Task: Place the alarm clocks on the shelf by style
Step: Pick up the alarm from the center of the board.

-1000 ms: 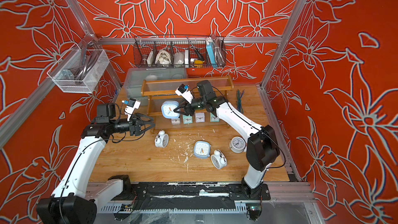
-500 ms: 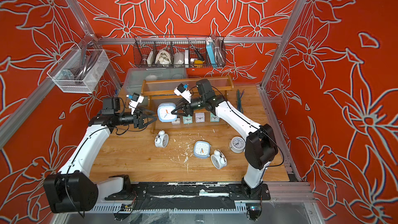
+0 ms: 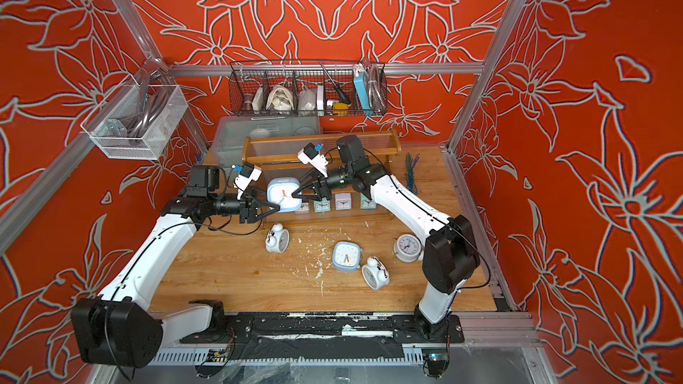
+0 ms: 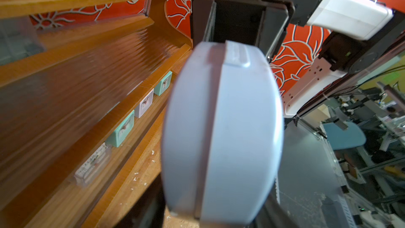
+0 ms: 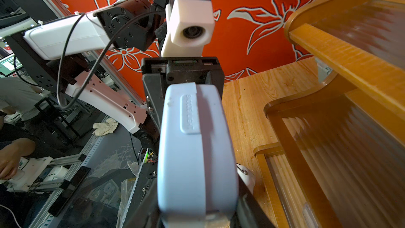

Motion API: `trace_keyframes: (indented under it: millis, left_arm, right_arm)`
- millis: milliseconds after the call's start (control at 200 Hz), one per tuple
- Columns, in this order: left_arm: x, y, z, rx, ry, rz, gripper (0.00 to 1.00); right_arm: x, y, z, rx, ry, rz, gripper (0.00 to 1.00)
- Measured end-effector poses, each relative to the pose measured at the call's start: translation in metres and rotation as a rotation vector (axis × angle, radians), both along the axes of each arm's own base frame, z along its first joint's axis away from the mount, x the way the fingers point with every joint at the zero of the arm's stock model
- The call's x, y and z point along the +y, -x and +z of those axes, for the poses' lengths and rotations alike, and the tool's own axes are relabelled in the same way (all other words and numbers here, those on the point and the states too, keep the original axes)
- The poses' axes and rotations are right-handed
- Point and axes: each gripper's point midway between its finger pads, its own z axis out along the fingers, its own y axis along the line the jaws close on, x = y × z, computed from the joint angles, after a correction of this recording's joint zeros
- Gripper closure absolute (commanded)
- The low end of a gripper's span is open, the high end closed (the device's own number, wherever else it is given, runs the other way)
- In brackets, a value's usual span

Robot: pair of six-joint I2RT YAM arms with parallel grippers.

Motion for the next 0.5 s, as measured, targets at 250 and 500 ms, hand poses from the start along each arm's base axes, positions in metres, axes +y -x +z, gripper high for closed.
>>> trace_keyframes:
  millis: [250,500]
  left_arm:
    - [-0.001,0.003,0.002,-0.002,0.013,0.012,0.84]
    - [-0.001,-0.003,-0.001,0.045,0.043,0.052,0.88]
  right_arm:
    - [-0.001,0.003,-0.001,0.015,-0.003,0.008,0.57]
    - [-0.010,0.007,-0.019,0.043,0.007,-0.075,0.24]
